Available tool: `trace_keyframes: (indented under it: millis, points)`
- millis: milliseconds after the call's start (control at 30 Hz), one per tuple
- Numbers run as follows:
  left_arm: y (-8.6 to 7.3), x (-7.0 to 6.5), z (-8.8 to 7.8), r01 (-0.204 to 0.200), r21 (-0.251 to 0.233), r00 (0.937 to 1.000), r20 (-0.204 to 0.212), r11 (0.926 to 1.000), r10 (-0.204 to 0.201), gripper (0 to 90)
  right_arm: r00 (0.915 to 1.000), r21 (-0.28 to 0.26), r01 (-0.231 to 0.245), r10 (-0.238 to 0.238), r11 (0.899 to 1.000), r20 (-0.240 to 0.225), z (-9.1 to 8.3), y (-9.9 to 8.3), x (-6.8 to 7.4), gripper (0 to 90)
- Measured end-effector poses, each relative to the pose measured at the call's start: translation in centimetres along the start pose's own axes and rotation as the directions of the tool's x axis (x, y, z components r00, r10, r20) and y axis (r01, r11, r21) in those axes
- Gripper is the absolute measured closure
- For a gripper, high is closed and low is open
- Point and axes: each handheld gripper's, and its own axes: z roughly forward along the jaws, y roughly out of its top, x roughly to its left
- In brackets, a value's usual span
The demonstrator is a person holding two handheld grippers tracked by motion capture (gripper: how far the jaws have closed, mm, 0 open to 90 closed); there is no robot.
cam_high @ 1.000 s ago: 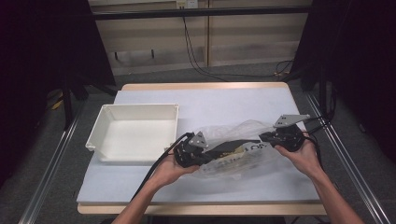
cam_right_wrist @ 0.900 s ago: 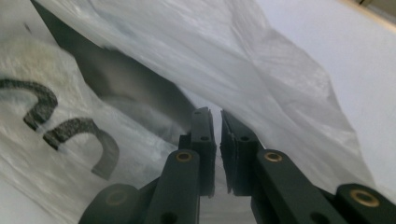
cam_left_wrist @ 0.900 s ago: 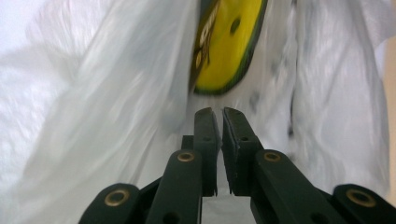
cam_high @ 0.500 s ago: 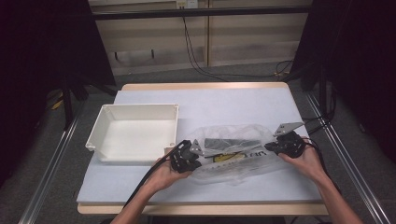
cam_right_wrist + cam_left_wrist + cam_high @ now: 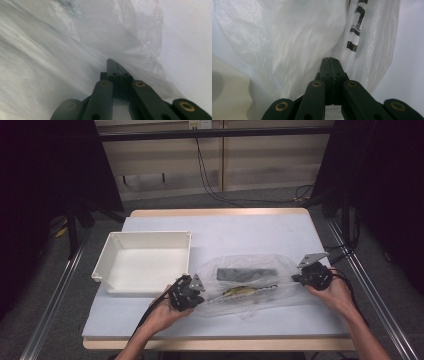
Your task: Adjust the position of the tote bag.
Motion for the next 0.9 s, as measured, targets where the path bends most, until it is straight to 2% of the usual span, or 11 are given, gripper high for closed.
trace_keyframes:
  millis: [167, 200, 233, 333, 433, 467, 567, 633, 700, 800, 900]
  points:
    - [-0.8, -0.1, -0.5, 0.002, 0.008, 1.0, 0.002, 1.0, -0.002, 90.0, 0.9998, 0.006, -0.01, 0.01, 1.0, 0.015, -0.3, -0.6, -0.5, 90.0]
    - [-1.1, -0.2, -0.6, 0.02, -0.012, 0.9998, 0.0, 0.9997, -0.02, 90.0, 0.9997, -0.001, -0.015, 0.015, 1.0, 0.021, -0.5, -1.0, -0.8, 90.0]
    - [-1.2, -0.2, -0.7, 0.017, -0.011, 0.9999, 0.002, 0.9998, -0.016, 90.0, 0.9999, 0.003, -0.005, 0.005, 1.0, 0.009, -0.6, -1.1, -1.0, 90.0]
    - [-1.5, -0.1, -0.9, 0.018, -0.013, 0.9998, 0.008, 0.9998, -0.018, 90.0, 0.9997, 0.012, -0.018, 0.018, 1.0, 0.019, -0.7, -1.2, -0.9, 90.0]
    - [-1.8, -0.1, -1.0, 0.028, -0.018, 0.9995, 0.014, 0.9994, -0.028, 90.0, 0.9994, 0.006, -0.008, 0.007, 1.0, 0.035, -0.7, -1.3, -1.0, 90.0]
    - [-2.1, -0.2, -1.3, 0.014, -0.008, 0.9998, 0.011, 0.9999, -0.014, 90.0, 0.9994, 0.004, -0.014, 0.014, 1.0, 0.033, -0.7, -1.4, -1.0, 90.0]
    - [-2.6, -0.2, -1.5, 0.029, -0.02, 0.9995, 0.012, 0.9994, -0.029, 90.0, 0.9994, 0.002, -0.01, 0.01, 1.0, 0.034, -0.7, -1.4, -1.1, 90.0]
    - [-3.1, -0.1, -1.5, 0.067, -0.047, 0.9975, 0.025, 0.9966, -0.066, 90.0, 0.9986, 0.014, 0.013, -0.014, 1.0, 0.052, -0.6, -1.3, -0.8, 90.0]
    - [-3.0, 0.0, -1.6, 0.047, -0.039, 0.9985, 0.031, 0.9981, -0.046, 90.0, 0.9991, 0.009, -0.001, 0.0, 1.0, 0.041, -0.6, -1.3, -0.9, 90.0]
    - [-3.2, -0.2, -1.6, 0.035, -0.048, 0.9991, 0.024, 0.9982, -0.034, 90.0, 0.9994, 0.006, 0.008, -0.008, 1.0, 0.034, -0.7, -1.4, -1.1, 90.0]
    - [-3.3, -0.2, -1.7, 0.03, -0.049, 0.9993, 0.025, 0.9983, -0.029, 90.0, 0.9994, 0.003, -0.002, 0.002, 1.0, 0.035, -0.7, -1.5, -1.0, 90.0]
